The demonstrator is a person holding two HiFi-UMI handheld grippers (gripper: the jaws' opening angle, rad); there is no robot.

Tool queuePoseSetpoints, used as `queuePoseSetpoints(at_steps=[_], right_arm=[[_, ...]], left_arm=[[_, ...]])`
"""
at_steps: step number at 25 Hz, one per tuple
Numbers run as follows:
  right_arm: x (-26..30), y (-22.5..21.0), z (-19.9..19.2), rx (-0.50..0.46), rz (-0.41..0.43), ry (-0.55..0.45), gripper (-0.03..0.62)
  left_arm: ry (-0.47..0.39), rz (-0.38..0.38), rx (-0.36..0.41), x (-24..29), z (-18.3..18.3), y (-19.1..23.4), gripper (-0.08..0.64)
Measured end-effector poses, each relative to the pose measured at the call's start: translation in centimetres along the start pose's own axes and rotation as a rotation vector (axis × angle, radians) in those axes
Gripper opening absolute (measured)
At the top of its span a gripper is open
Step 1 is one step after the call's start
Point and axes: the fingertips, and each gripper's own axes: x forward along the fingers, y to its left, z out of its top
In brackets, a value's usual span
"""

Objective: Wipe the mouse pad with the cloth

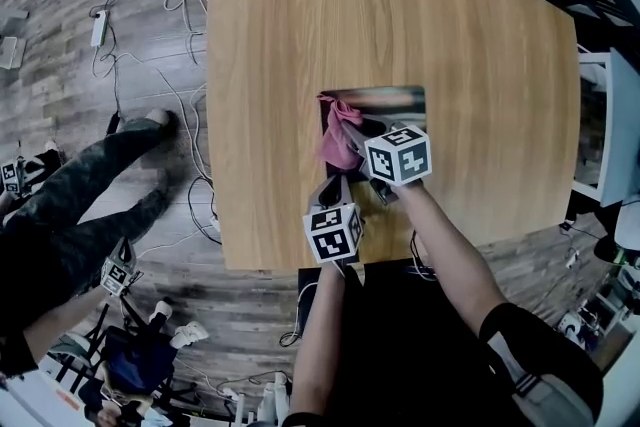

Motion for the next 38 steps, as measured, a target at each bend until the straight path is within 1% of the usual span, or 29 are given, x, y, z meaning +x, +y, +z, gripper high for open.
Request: queuePoseSetpoints(at_steps=[9,17,25,34,38], right_arm=[[-1.3,-1.7,-0.4,0.008,-0.026,-0.004,0.066],[-3.0,-3.7,-1.0,-0.004,-0.063,-0.011,0.066],[-5.4,-6.9,-1.8,0.019,-0.097,-0.026,0.066],[-8.1,-10.5,-2.6,0.074,-0.125,-0.053,0.066],[-9.2,-11.7,-2.8,0.089,-0.137,-0.062,0.066]], left_arm=[[-0.002,0.005,-0.015,-0.2,0.2,0.3,0.023],[-0.002,0.012,-0.022,-0.5,0.2,0.5,0.023],[0.003,0.025,-0.017,-0.5,0.2,0.5,0.023],[-0.002,0.046,0.000,-0.6,0.3,0.5,0.023],[0.002,0.054,-0.007,-0.8,0.5,0.5,0.023]])
